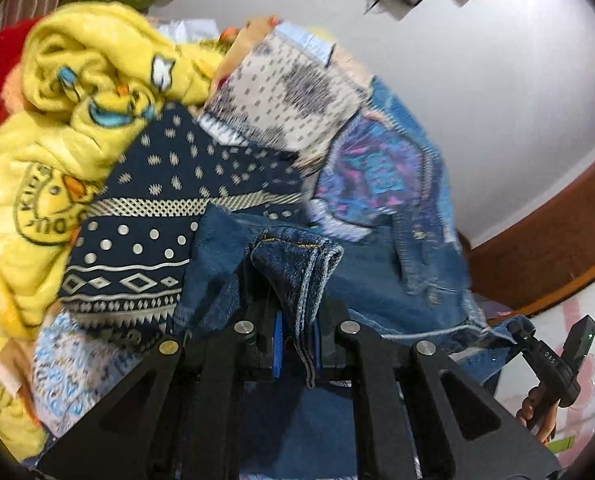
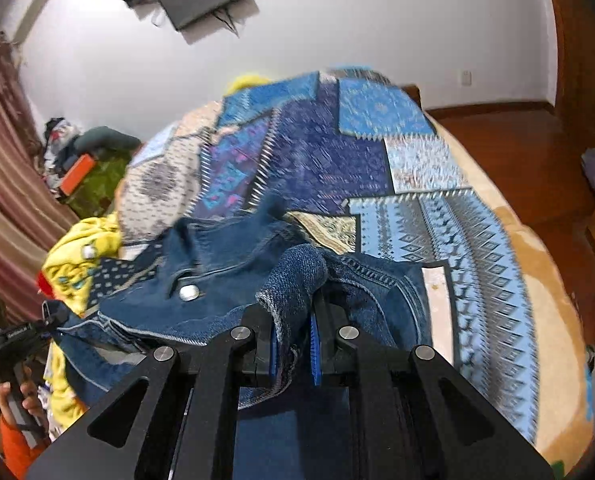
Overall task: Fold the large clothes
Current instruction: 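Lay the hem over the collar with both grippers and release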
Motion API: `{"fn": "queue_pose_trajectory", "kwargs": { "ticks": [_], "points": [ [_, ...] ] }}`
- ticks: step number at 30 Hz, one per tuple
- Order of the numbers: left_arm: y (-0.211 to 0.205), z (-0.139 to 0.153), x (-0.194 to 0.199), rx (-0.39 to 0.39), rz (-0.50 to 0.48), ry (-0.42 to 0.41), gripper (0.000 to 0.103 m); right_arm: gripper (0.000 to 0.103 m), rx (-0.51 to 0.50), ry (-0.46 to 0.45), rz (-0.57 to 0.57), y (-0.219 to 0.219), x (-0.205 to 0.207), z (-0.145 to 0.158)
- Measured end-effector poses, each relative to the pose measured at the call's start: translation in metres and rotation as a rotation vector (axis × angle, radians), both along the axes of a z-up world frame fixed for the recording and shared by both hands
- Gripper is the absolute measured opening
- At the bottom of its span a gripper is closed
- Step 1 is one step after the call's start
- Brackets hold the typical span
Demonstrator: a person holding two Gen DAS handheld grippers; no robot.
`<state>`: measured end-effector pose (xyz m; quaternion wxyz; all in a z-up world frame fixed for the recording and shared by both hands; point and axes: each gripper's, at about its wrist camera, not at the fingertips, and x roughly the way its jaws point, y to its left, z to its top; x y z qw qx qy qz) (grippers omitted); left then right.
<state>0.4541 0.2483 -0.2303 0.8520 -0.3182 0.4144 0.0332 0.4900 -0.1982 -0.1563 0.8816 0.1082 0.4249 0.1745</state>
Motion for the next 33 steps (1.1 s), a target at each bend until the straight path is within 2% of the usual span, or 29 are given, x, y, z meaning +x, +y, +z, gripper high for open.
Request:
{"fn": "queue_pose_trajectory", "kwargs": {
  "ticks": [6, 10, 12, 14, 15, 17, 19, 21, 23, 25, 29, 33],
  "points": [
    [-0.004, -0.051, 0.026, 0.039, -0.022, 0.104, 0.013, 0.011, -0.021, 0.08, 0.008, -0.002, 0.025, -0.043],
    [-0.015, -0.055, 0.027, 0.134, -0.054, 0.114, 0.016, 0.024, -0.01, 0.118, 0.042, -0.006, 0.022, -0.053],
    [-0.02, -0.05, 0.028, 0.175, -0.077, 0.137, 0.019, 0.035, -0.014, 0.151, 0.04, -0.008, 0.021, -0.055],
    [-0.025, -0.042, 0.028, 0.213, -0.099, 0.17, 0.025, 0.078, -0.085, 0.15, -0.006, -0.01, 0.018, -0.049],
    [-0.026, -0.037, 0.026, 0.225, -0.108, 0.181, 0.032, 0.081, -0.133, 0.109, -0.031, -0.013, 0.009, -0.039],
    [-0.03, -0.021, 0.018, 0.254, -0.136, 0.164, 0.035, 0.081, -0.169, 0.055, -0.034, -0.016, -0.002, -0.025],
    [-0.036, -0.001, 0.006, 0.316, -0.141, 0.117, 0.046, 0.081, -0.171, 0.043, -0.016, -0.019, -0.014, -0.012],
    [-0.041, 0.018, -0.008, 0.359, -0.141, 0.056, 0.063, 0.081, -0.153, 0.028, 0.014, -0.021, -0.028, 0.0],
    [-0.049, 0.034, -0.02, 0.383, -0.155, 0.009, 0.069, 0.082, -0.166, 0.008, 0.043, -0.019, -0.043, 0.01],
    [-0.059, 0.04, -0.027, 0.405, -0.195, 0.005, 0.07, 0.083, -0.192, -0.013, 0.075, -0.013, -0.056, 0.015],
    [-0.08, 0.028, -0.037, 0.441, -0.277, 0.047, 0.077, 0.084, -0.207, -0.022, 0.161, 0.006, -0.079, 0.012],
    [-0.101, -0.005, -0.036, 0.455, -0.349, 0.124, 0.079, 0.085, -0.2, 0.024, 0.228, 0.025, -0.083, -0.013]
  ]
}}
